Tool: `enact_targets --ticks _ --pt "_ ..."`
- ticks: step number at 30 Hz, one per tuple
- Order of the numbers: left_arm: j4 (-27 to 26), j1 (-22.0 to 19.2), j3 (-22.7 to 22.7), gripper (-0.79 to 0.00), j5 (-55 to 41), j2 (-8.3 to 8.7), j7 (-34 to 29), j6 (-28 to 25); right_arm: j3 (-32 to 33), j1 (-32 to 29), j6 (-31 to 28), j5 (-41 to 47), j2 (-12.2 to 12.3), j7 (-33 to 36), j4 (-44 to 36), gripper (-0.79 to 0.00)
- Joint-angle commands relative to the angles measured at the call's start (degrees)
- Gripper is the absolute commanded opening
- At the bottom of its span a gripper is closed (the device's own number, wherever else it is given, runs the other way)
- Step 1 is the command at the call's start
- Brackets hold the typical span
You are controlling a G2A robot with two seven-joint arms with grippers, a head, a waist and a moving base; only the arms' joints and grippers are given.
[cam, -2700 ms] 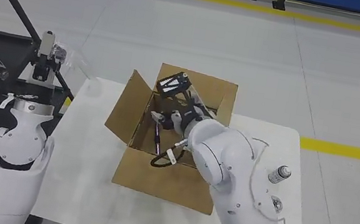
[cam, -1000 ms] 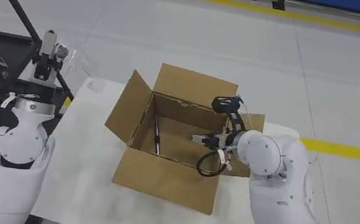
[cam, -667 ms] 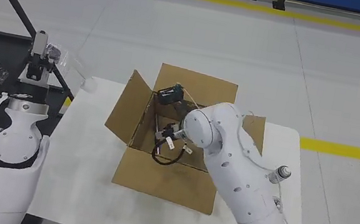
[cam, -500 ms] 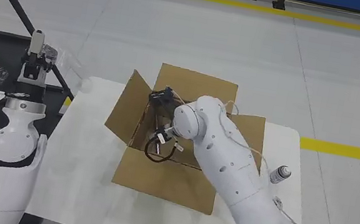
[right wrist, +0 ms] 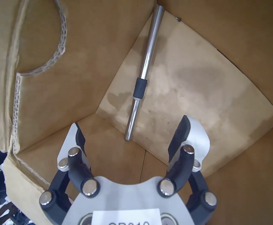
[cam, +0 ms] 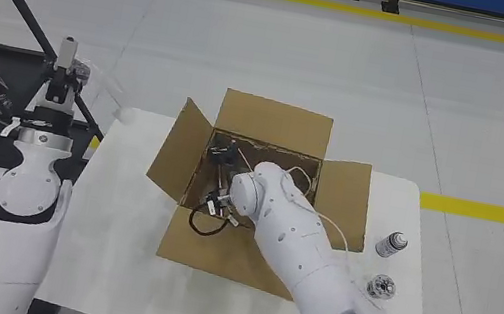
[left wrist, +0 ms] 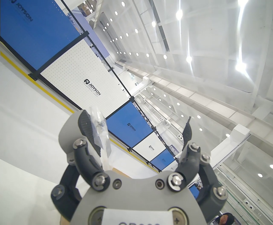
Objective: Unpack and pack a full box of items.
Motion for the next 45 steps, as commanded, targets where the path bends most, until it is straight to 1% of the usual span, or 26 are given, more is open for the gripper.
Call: enact_targets --ticks 1,4,7,16,25,34,36,37,38,40,42,45 --pt "0.5 -0.3 0.2 0.0 0.0 -0.02 0.1 0.1 0.0 0.6 -1.1 0.1 -0.3 -0.4 1.5 0.0" --pt "0.8 -0.5 0.3 0.0 0.0 0.0 0.3 0.1 0.4 1.6 -4.8 1.1 -0.5 1.9 2.7 0.0" --pt "1.0 -0.6 0.1 0.0 -0.1 0.04 0.4 0.1 0.4 1.9 -5.9 1.3 -0.7 3.2 3.1 0.0" --pt "1.6 -0.9 0.3 0.0 -0.4 0.07 0.6 -0.5 0.0 1.5 -6.6 1.1 -1.7 6.6 2.6 0.0" --pt "2.2 -1.3 0.9 0.0 -0.7 0.03 0.7 -1.0 -0.7 0.9 -4.5 -0.1 -2.5 8.4 1.9 0.0" --pt "2.1 -1.4 1.5 0.0 -1.0 -0.03 0.8 -1.1 -1.1 0.6 -3.7 -0.9 -3.0 11.2 1.2 0.0" --pt "2.2 -1.5 1.7 0.0 -1.0 -0.06 0.9 -1.2 -1.1 0.7 -4.1 -1.0 -3.0 10.6 0.8 0.0" --pt "2.2 -1.6 1.8 0.0 -1.1 -0.08 0.9 -1.2 -1.3 0.9 -4.1 -1.8 -2.9 9.0 0.5 0.0" --pt "2.3 -1.6 1.9 0.0 -1.1 -0.09 1.0 -1.3 -1.7 0.9 -3.3 -2.9 -2.8 7.6 0.8 0.0" --pt "2.4 -1.7 2.0 0.0 -1.1 -0.11 1.0 -1.4 -2.2 1.8 1.4 -5.1 -2.8 6.6 1.9 0.0" --pt "2.4 -1.7 2.0 0.0 -1.2 -0.11 1.0 -1.4 -1.8 2.5 1.2 -4.7 -2.5 7.1 2.4 0.0" --pt "2.2 -1.5 1.7 0.0 -1.1 -0.05 1.3 -1.5 -1.4 4.2 2.5 -5.2 -1.9 8.2 4.6 0.0"
